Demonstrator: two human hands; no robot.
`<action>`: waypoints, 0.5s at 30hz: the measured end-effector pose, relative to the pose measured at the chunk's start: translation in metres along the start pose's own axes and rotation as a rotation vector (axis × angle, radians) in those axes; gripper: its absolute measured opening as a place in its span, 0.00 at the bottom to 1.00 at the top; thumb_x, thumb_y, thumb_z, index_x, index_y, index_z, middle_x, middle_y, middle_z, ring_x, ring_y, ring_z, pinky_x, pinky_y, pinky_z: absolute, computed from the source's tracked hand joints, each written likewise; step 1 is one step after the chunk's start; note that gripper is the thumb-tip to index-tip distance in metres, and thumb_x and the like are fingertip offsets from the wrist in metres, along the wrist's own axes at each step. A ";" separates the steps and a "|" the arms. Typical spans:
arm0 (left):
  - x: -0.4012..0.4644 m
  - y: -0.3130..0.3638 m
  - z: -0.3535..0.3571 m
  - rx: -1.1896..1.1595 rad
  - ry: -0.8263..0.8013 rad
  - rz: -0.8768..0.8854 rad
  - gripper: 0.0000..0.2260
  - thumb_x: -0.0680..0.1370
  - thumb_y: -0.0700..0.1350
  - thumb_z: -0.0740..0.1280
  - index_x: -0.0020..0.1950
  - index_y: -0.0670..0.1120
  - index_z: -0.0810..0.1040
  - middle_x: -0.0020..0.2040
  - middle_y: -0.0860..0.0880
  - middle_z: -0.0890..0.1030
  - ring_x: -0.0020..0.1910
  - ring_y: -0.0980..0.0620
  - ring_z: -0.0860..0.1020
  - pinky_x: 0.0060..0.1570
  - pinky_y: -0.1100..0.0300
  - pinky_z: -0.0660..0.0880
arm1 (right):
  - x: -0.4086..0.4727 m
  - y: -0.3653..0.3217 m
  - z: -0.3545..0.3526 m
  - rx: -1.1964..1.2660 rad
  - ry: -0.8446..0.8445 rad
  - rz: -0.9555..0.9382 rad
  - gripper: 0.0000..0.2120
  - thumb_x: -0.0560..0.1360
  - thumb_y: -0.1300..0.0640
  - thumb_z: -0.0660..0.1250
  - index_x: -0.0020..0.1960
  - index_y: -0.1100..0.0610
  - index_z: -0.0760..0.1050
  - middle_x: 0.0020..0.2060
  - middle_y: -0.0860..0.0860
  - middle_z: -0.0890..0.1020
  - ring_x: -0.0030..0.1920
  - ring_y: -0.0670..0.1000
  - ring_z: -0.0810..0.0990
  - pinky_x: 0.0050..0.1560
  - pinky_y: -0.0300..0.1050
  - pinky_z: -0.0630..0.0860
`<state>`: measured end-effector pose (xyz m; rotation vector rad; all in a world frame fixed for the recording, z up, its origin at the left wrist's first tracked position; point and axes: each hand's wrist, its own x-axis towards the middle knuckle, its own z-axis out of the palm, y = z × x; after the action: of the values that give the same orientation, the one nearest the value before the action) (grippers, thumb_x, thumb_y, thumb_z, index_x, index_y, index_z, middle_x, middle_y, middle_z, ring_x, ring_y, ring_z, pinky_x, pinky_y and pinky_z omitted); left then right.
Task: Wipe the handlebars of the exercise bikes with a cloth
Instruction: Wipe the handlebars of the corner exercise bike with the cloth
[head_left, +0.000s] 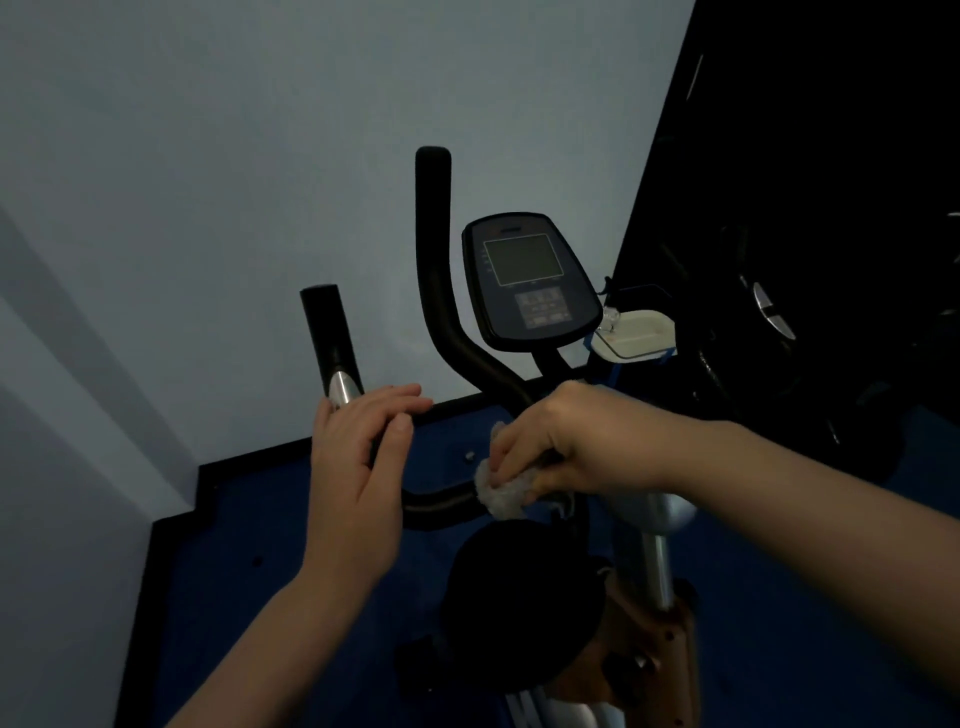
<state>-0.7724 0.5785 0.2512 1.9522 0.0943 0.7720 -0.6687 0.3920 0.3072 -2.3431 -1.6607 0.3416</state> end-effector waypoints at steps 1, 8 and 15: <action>-0.001 0.004 0.001 0.002 -0.004 0.010 0.12 0.78 0.52 0.56 0.51 0.56 0.79 0.55 0.62 0.79 0.59 0.64 0.74 0.71 0.41 0.58 | -0.004 0.002 -0.005 0.014 -0.002 -0.008 0.13 0.69 0.57 0.75 0.54 0.52 0.83 0.54 0.40 0.82 0.53 0.40 0.80 0.53 0.31 0.73; -0.007 0.018 0.015 0.018 -0.097 -0.031 0.12 0.76 0.54 0.57 0.52 0.57 0.79 0.54 0.63 0.80 0.59 0.62 0.75 0.74 0.45 0.57 | -0.034 0.025 -0.040 0.334 0.245 0.189 0.12 0.67 0.62 0.76 0.50 0.54 0.85 0.48 0.44 0.85 0.50 0.40 0.82 0.54 0.35 0.78; -0.015 0.032 0.044 0.138 -0.288 -0.185 0.07 0.79 0.48 0.63 0.53 0.60 0.77 0.47 0.71 0.76 0.56 0.64 0.73 0.72 0.48 0.61 | -0.046 0.019 0.051 0.145 0.689 0.527 0.09 0.74 0.54 0.70 0.54 0.52 0.82 0.51 0.46 0.82 0.53 0.43 0.76 0.55 0.38 0.72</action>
<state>-0.7682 0.5229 0.2577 2.1307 0.1543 0.3665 -0.6835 0.3457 0.2551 -2.3630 -0.6826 -0.2366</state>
